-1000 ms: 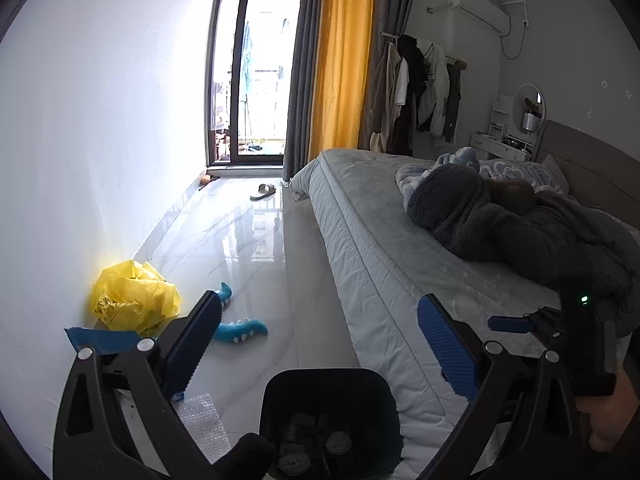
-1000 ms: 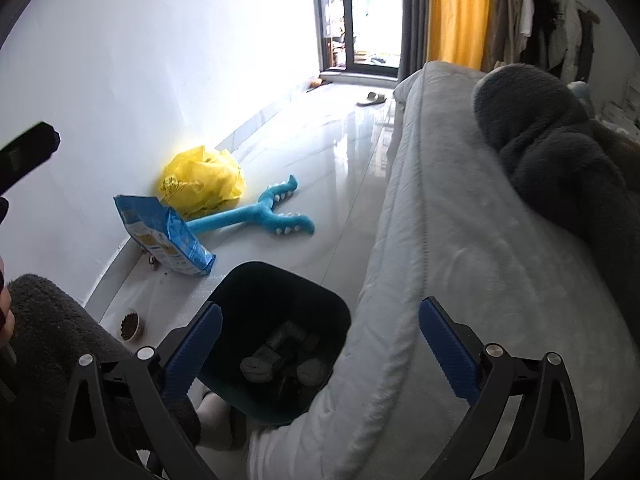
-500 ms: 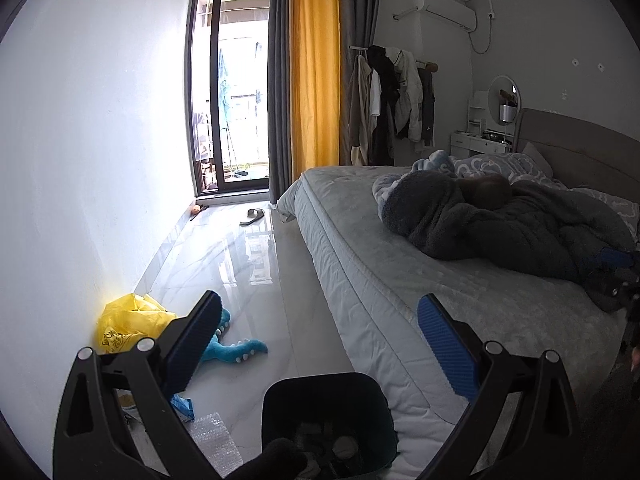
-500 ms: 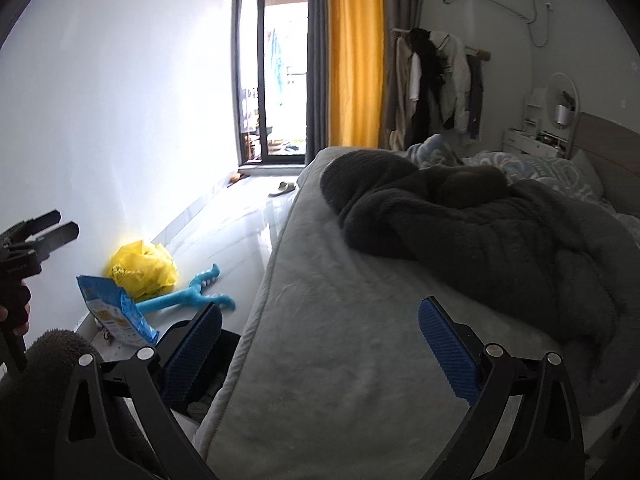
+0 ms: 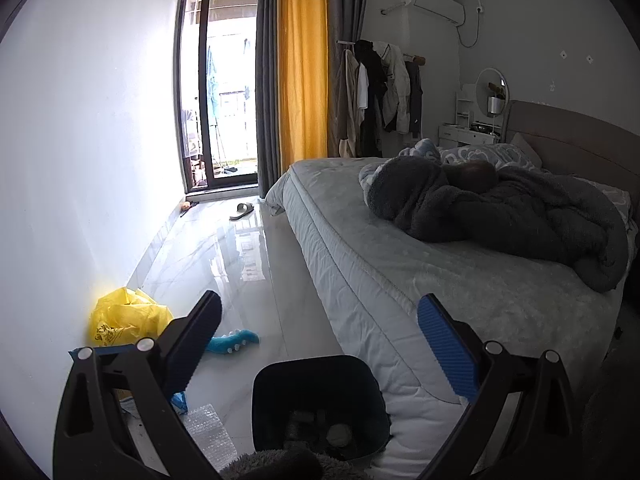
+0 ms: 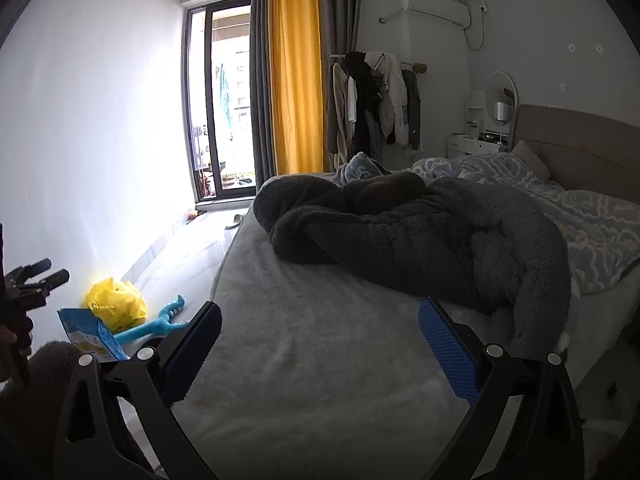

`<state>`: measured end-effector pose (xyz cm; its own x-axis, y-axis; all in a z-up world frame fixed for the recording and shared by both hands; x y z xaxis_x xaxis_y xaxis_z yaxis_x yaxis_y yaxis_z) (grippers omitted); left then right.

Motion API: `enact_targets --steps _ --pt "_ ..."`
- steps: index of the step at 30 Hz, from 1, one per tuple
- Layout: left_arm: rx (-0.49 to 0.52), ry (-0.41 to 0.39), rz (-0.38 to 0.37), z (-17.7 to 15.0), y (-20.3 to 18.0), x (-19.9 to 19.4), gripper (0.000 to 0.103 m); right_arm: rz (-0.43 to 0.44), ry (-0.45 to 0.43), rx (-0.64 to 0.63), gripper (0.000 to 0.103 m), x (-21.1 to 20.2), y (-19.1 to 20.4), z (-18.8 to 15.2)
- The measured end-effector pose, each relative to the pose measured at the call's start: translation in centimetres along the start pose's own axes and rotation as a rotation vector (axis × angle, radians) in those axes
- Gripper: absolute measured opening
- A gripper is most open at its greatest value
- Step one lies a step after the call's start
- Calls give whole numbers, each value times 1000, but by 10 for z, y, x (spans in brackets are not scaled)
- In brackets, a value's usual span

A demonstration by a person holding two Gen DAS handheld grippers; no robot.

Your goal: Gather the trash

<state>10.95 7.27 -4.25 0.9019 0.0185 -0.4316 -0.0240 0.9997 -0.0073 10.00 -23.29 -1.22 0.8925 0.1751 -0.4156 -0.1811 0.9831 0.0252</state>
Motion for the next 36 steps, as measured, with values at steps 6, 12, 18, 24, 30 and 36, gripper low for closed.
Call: enact_targets --steps 6,12,18,24,30,36 --pt "14 18 13 -6 -3 3 100 63 24 60 100 8 -8 -8" --pt "6 20 17 -6 0 -1 100 106 40 44 100 9 -1 -10" --pt "26 25 23 -7 -4 -1 100 111 38 64 100 8 -3 -10" --pt "27 28 24 -8 -4 1 100 106 40 58 100 7 -3 -12" --pt "22 28 23 -8 -4 0 100 99 45 42 100 8 -2 -13" --pt "23 28 22 -8 -4 1 100 97 46 37 100 7 -1 -13"
Point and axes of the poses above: each gripper's, at about its wrist camera, not at the fingertips, and x roughly the way its jaws point, y to its left, z to its top, the point moved 8 cm from there along x, roughly the way its jaws point, and after that the axes turned 4 degrees about -z, right-handed, at the moved point
